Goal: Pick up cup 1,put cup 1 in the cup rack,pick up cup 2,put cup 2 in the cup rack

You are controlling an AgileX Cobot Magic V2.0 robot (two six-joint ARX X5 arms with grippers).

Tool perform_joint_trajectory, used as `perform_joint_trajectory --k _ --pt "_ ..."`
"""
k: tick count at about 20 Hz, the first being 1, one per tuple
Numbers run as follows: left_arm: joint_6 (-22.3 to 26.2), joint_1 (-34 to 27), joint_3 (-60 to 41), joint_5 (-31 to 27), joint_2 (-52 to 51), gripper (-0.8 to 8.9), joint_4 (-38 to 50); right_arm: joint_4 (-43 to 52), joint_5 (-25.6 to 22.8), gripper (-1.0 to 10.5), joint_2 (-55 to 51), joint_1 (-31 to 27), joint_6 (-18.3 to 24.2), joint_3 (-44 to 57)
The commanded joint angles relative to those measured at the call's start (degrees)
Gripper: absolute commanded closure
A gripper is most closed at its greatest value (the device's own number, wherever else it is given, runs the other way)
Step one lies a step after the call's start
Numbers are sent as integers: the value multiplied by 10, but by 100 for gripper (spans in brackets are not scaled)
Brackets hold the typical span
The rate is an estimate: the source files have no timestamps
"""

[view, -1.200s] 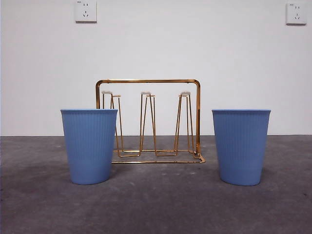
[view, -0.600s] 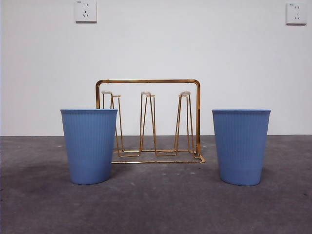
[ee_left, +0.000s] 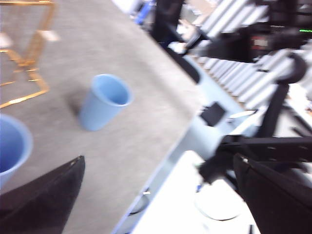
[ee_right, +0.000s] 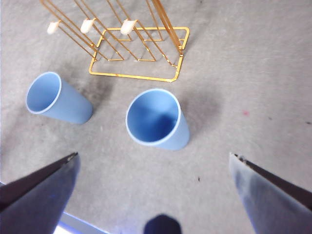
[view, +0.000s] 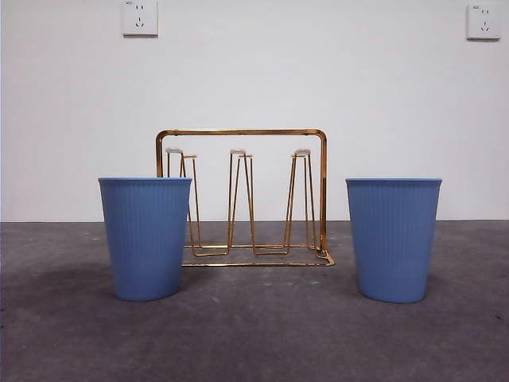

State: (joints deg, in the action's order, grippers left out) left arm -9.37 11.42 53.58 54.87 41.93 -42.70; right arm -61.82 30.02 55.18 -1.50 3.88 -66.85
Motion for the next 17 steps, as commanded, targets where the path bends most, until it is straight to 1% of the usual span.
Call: perform_joint_trajectory --k 1,2,3,5,7,9,11,12,14,15,17 --pt "-42 11 2 28 8 104 37 30 -3 352 49 26 -23 -2" --pt "-55 17 2 33 13 104 53 43 -14 352 74 43 -27 -2" --pt "-63 20 2 39 17 104 66 55 -37 352 100 63 -32 -2" --pt "-82 26 2 41 24 104 89 72 -97 352 151 103 -39 -2" --pt "-89 28 3 40 30 104 104 87 -149 353 202 134 -43 -3" --pt "-97 29 3 40 34 104 112 107 -185 353 247 161 -44 -5" --pt "-97 29 3 40 36 104 113 130 -216 355 284 180 -55 -5" --pt "-97 29 3 40 37 104 113 140 -225 377 300 188 -57 -5" --pt "-97 29 3 40 40 104 113 153 -236 486 327 203 -58 -5" --pt "-99 29 3 40 40 104 113 160 -236 513 337 208 -59 -5" --pt "-99 29 3 40 42 104 113 172 -242 516 358 215 -70 -5"
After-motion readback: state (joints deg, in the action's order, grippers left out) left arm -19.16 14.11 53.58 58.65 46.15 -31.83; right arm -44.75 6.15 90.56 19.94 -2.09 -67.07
